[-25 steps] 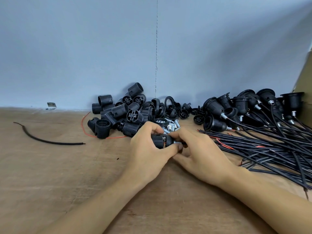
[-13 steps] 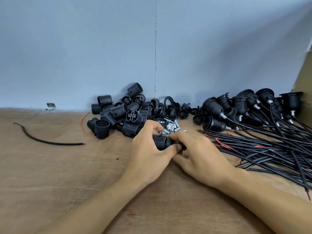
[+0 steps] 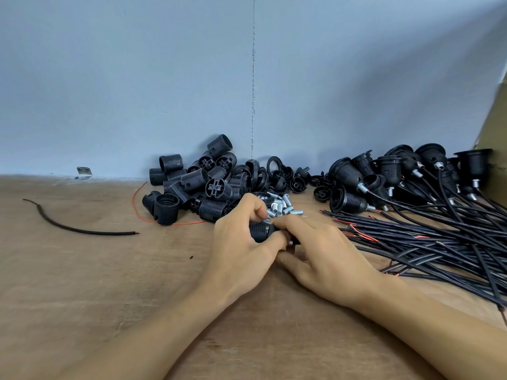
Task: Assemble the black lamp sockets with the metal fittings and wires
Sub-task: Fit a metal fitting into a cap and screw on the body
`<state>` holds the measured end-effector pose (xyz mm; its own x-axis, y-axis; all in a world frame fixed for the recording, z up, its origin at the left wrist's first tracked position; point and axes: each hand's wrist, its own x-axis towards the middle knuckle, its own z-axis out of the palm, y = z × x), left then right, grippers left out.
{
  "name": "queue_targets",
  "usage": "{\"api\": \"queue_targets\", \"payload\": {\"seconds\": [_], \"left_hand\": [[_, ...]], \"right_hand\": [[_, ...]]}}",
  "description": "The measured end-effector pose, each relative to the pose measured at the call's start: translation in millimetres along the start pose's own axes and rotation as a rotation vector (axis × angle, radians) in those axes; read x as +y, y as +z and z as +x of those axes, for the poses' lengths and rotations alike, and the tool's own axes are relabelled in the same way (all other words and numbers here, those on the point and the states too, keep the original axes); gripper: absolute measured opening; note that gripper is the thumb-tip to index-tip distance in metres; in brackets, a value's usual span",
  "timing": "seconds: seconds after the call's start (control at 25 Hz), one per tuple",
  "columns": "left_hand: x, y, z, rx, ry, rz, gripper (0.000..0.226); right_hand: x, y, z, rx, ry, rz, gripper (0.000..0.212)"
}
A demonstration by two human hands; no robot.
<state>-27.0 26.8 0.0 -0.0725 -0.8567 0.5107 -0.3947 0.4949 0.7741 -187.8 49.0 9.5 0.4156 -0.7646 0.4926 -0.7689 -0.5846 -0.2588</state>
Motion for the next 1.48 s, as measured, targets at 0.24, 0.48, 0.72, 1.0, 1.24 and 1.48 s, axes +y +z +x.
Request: {"api": "queue_targets", "payload": {"seconds": [0.24, 0.48, 0.72, 1.0, 1.24, 1.48], "left_hand": [[1.3, 2.1, -0.5, 0.016, 0.104, 0.025, 0.023], [-5.2, 4.4, -0.4, 0.032, 0.049, 0.047, 0.036], [-13.9, 4.0, 3.2, -0.057, -0.031, 0.038, 0.035], [-17.0, 4.9, 6.7, -0.078, -0.146, 0.052, 0.027], [-14.7, 5.2, 9.3, -0.051, -0.201, 0.06, 0.019], [-16.7, -0.2, 7.1, -0.082, -0.114, 0.174, 0.018]], "right_hand": [[-0.3, -0.4, -1.3, -0.017, -0.005, -0.007, 0.038], [7.5, 2.4, 1.5, 0.019, 0.02, -0.084, 0.045], [35.7, -6.3, 6.8, 0.046, 0.026, -0.198, 0.045], [48.8, -0.1, 11.8, -0.092, 0.142, -0.123, 0.041], [43.4, 2.4, 25.0, 0.099, 0.34, 0.298, 0.033], [35.4, 13.4, 78.9, 0.012, 0.436, 0.145, 0.027]]}}
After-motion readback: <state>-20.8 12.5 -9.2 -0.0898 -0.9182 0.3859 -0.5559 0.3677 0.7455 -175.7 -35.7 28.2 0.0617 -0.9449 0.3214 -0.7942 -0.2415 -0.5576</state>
